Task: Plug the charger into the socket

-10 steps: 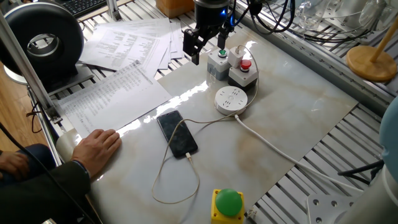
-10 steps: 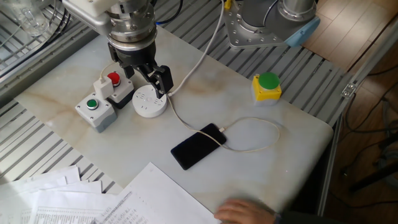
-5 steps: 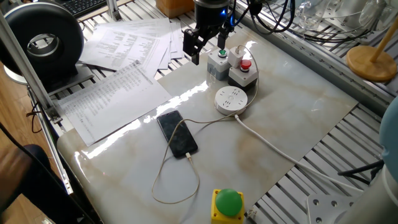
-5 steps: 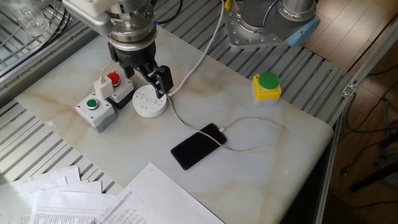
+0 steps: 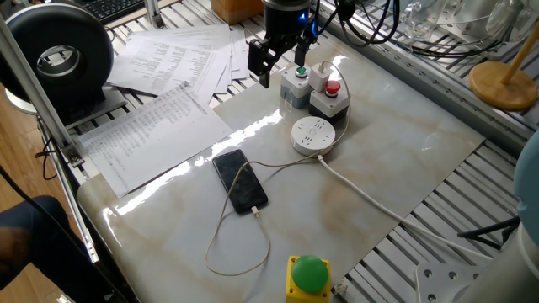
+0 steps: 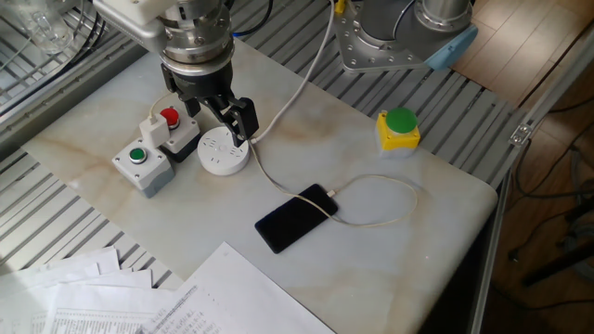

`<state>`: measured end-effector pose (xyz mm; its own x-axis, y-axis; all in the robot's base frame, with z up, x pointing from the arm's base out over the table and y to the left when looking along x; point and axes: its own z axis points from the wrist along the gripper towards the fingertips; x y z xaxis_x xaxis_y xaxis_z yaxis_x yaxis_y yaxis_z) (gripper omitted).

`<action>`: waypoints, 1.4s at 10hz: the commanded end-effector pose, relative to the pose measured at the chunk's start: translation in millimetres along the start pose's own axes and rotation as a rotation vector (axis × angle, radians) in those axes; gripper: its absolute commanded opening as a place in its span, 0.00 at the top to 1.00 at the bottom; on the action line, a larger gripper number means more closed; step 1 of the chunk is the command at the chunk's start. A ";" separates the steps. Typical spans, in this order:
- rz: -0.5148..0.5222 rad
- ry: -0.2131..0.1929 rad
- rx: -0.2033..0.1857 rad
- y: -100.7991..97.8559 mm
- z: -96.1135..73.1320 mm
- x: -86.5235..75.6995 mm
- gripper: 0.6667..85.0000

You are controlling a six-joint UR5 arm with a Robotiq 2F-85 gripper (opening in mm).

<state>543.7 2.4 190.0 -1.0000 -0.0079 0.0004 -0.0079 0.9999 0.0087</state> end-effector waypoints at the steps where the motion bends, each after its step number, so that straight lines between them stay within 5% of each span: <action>1: -0.116 -0.170 0.089 -18.1 -4.8 -45.1 1.00; 6: -0.113 -0.172 0.107 -18.2 -4.7 -46.1 1.00; 8: -0.182 -0.136 0.138 -41.4 -3.8 -38.9 1.00; 10: -0.238 -0.172 0.133 -68.7 0.0 -48.4 1.00; 11: -0.239 -0.177 0.168 -77.0 -1.9 -50.4 1.00; 14: -0.182 -0.192 0.162 -81.6 0.3 -44.5 1.00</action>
<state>589.6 -70.2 189.6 -0.9630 -0.2200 -0.1558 -0.1930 0.9662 -0.1710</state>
